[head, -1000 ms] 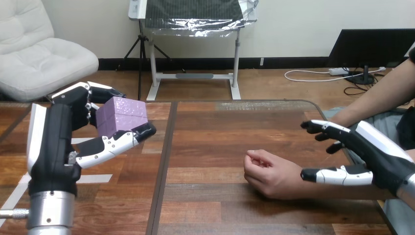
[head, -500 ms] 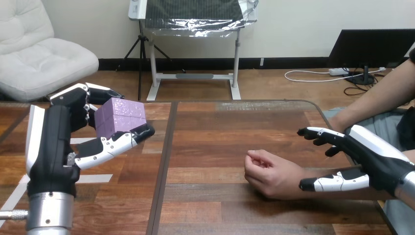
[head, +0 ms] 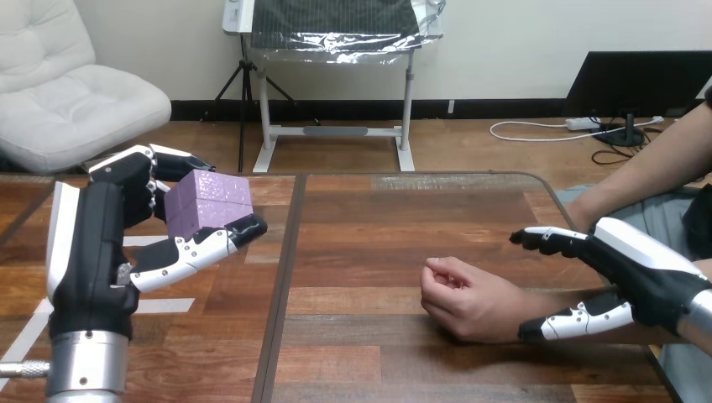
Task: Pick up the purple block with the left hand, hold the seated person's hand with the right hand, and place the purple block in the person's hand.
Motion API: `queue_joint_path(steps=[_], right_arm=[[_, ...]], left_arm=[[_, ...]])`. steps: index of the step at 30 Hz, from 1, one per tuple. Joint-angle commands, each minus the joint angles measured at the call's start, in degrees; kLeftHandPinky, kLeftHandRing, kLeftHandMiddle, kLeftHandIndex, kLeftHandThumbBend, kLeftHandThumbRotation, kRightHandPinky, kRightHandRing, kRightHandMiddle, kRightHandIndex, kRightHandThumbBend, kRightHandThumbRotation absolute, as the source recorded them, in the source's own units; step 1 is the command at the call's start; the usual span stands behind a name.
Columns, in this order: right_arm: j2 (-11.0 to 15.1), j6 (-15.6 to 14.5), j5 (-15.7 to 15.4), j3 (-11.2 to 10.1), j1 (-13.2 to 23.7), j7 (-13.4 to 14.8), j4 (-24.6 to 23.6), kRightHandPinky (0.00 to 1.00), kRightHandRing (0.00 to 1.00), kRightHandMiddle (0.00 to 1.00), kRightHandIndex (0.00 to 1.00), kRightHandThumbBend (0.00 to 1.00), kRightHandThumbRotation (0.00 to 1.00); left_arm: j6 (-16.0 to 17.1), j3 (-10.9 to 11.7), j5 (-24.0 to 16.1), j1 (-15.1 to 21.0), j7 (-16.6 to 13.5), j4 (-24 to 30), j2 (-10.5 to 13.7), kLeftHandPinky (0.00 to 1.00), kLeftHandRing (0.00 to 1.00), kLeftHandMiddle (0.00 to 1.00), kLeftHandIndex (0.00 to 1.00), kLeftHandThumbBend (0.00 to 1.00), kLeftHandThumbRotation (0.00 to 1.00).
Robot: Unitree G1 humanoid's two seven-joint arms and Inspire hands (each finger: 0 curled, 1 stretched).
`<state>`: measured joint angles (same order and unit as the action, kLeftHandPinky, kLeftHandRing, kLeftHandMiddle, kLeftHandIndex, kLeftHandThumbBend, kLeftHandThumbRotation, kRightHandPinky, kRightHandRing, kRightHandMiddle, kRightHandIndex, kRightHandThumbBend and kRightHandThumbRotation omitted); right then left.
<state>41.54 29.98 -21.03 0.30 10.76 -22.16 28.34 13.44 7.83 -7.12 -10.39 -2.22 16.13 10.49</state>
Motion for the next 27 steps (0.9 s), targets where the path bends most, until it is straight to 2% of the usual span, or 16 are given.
queue_joint_path(steps=[1, 14, 23, 27], right_arm=[[1.9, -0.5, -1.5, 1.4, 3.8, 0.7, 2.0, 0.89, 0.87, 0.88, 0.88, 0.92, 0.39], [2.2, -1.1, -5.8, 3.9, 5.0, 2.6, 4.1, 0.89, 0.87, 0.88, 0.88, 0.96, 0.36], [2.3, -0.9, -8.6, 5.9, 5.8, 5.1, 5.8, 0.89, 0.87, 0.87, 0.87, 1.00, 0.31], [2.2, -2.2, -9.5, 6.6, 6.1, 5.3, 6.4, 0.89, 0.87, 0.87, 0.87, 1.00, 0.30]], left_arm=[[1.5, 0.4, 0.7, 2.0, 0.1, 1.0, -0.1, 0.26, 0.32, 0.37, 0.40, 0.53, 0.00], [1.2, 0.4, 1.3, 2.0, 0.3, 0.9, -0.4, 0.25, 0.31, 0.37, 0.40, 0.52, 0.00], [1.3, 0.6, 1.9, 2.0, 0.6, 0.7, -0.2, 0.25, 0.31, 0.37, 0.40, 0.52, 0.00], [1.3, 0.6, 1.5, 2.0, 0.4, 0.9, -0.2, 0.25, 0.31, 0.37, 0.40, 0.52, 0.00]])
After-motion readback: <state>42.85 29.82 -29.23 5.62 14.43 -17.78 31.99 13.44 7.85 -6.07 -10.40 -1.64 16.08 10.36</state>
